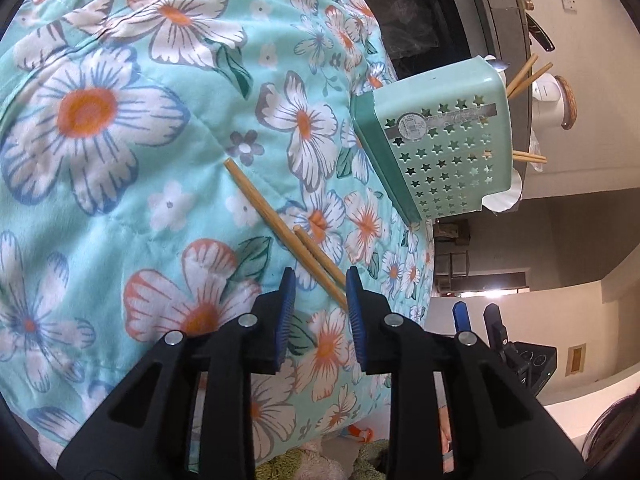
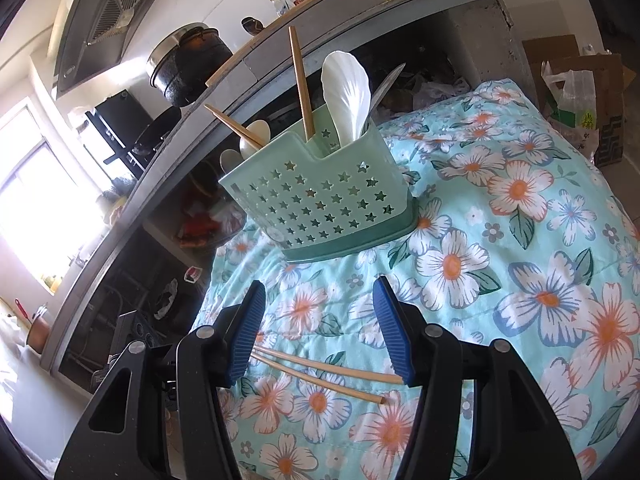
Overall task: Organize utensils
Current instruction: 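Close the left tool on one of the remaining chopsticks, then close the right tool on the last chopstick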
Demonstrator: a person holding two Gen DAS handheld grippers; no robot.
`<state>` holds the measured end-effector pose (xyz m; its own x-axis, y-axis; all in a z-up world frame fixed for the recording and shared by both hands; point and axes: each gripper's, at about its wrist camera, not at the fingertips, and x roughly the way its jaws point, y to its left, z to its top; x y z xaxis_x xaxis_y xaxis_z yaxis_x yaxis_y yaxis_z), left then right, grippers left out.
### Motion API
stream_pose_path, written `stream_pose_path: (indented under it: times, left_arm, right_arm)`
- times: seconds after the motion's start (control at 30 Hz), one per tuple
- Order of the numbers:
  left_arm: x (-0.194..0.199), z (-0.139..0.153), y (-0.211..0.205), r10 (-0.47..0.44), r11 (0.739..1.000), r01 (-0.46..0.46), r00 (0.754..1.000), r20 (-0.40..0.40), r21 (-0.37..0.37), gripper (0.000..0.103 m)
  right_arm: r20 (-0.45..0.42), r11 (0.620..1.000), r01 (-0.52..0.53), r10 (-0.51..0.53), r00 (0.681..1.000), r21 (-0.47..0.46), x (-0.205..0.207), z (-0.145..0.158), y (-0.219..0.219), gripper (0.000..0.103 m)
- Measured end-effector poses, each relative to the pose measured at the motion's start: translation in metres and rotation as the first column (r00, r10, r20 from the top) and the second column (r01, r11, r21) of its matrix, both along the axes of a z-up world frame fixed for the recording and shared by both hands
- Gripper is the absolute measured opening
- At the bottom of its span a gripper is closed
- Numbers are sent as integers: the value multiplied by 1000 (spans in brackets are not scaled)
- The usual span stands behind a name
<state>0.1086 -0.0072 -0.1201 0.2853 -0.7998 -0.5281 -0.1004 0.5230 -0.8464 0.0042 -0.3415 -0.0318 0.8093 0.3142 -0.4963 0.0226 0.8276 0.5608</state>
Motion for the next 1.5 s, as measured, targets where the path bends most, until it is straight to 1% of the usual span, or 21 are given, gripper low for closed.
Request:
stream_pose_path:
  times: [0.07,0.23,0.3,0.37,0.47,0.53,0.9,1.0,1.17,1.23,1.33,1.4,1.5]
  left_arm:
    - [2,-2,2,23,999,-23,1000,-18,-22,31]
    - [9,-11,7,91,995,-95,993,-69,-45,31]
    - [10,-14,9,114,991,-119,990,-84,-56,27]
    - [10,-15,10,121,991,-125,989,-85,-48,22]
    - [10,-17,10,121,992,-124,990,-79,-32,13]
    - [9,-19,12,121,992,-124,990,-78,-36,11]
    - [2,-13,17,108,993,-109,994,-28,-42,10]
    - [-1,-9,21,96,995,-96,995,-7,-31,10]
    - [-6,2,27,62,998,-62,997,51,-1,10]
    - [-8,6,28,44,999,-46,996,76,19,10]
    - [-11,10,30,14,998,-21,994,113,61,11]
    - [-13,11,30,-2,997,-7,992,129,71,12]
    - [-17,10,32,-14,997,3,990,142,80,12]
  right_arm:
    - [0,1000,0,0,1000,1,0,0,0,55]
    - [1,1000,0,0,1000,1,-1,0,-1,55]
    - [0,1000,1,-1,1000,1,0,0,-1,55]
    - [0,1000,1,-1,1000,2,0,-1,-1,55]
    - [-2,1000,2,-2,1000,4,-1,-2,-3,55]
    - [-4,1000,3,-3,1000,6,-1,-2,-4,55]
    - [-8,1000,3,-3,1000,4,-1,-3,-2,55]
    - [-9,1000,2,-2,1000,1,0,-3,0,55]
    - [-11,1000,-10,10,1000,-18,3,-1,3,55]
    - [-13,999,-34,33,999,-36,6,1,3,55]
    - [-32,992,-106,104,994,-68,15,5,3,55]
    - [-53,978,-193,190,980,-73,25,5,6,55]
    - [-103,942,-307,295,950,-139,41,2,20,55]
